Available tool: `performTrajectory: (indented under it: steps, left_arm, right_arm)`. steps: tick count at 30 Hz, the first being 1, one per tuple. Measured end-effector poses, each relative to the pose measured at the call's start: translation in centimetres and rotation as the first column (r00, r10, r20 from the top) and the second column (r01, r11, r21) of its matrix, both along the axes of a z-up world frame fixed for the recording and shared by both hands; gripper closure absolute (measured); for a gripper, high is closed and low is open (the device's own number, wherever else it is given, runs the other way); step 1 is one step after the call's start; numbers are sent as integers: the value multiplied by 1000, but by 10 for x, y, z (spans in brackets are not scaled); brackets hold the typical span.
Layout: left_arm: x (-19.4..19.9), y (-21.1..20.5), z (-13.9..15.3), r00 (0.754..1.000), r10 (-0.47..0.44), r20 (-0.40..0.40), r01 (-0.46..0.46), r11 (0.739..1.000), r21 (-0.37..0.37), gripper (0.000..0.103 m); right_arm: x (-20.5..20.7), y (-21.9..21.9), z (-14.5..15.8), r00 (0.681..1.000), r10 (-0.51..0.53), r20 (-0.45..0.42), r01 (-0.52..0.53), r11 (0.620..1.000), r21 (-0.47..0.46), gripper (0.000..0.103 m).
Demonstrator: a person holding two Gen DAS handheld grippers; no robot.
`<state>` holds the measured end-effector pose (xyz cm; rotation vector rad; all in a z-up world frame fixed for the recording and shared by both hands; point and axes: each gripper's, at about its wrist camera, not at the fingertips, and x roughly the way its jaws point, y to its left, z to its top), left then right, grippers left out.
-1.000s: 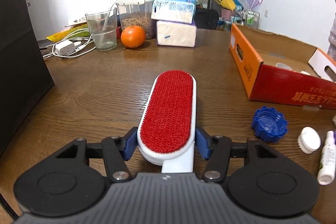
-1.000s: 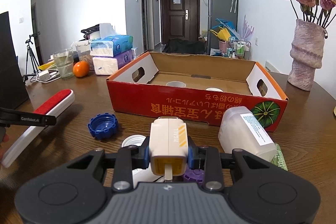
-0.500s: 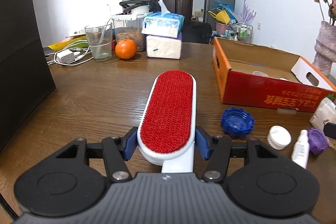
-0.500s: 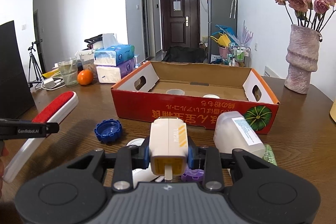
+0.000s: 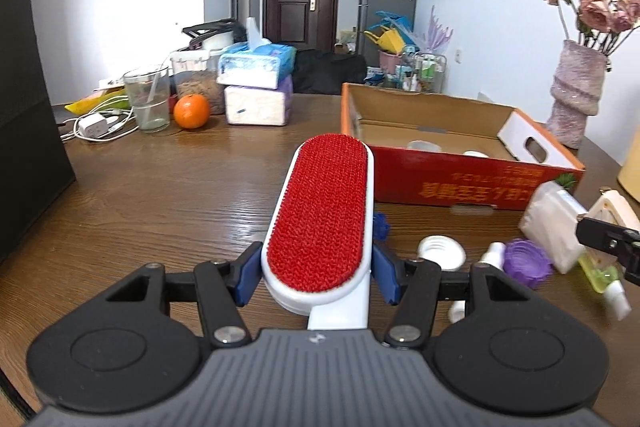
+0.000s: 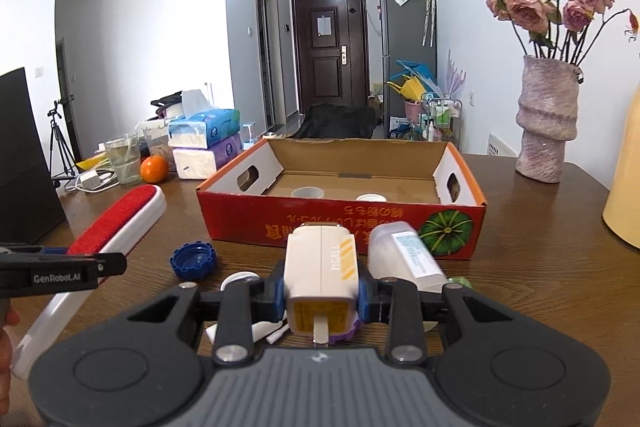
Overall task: Organize rigid objects
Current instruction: 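Lift the lint brush and beige container toward the cardboard box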
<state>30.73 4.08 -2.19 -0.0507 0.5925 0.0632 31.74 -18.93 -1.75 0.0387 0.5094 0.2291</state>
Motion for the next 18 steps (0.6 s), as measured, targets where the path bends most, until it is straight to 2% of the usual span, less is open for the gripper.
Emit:
performTrajectory:
  steps: [18]
  left_arm:
    - [-20,-69,29,995,-86,53,86,996,1,45]
  right_arm:
    - [-18,-33,18,999,-19,51,17,999,40,72]
